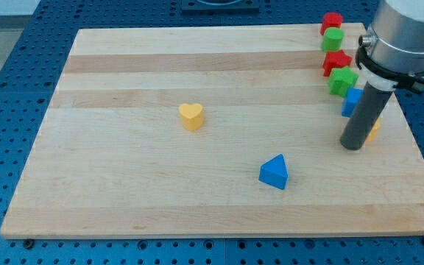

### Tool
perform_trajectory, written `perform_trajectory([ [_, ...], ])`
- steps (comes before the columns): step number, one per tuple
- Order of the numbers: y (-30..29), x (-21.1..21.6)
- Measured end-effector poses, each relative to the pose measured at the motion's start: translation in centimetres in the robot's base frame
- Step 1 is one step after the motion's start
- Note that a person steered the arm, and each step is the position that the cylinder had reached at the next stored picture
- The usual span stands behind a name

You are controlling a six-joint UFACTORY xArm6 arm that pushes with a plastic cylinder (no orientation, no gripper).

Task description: Place your hand close to the yellow heart

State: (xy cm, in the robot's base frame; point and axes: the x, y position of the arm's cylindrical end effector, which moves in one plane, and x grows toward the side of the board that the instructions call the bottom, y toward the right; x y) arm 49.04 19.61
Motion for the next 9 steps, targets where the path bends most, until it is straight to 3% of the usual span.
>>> perform_trajectory([
  [2,-1.6,0.0],
  [6,-18.6,-0.1],
  [9,-29.5,-3.7],
])
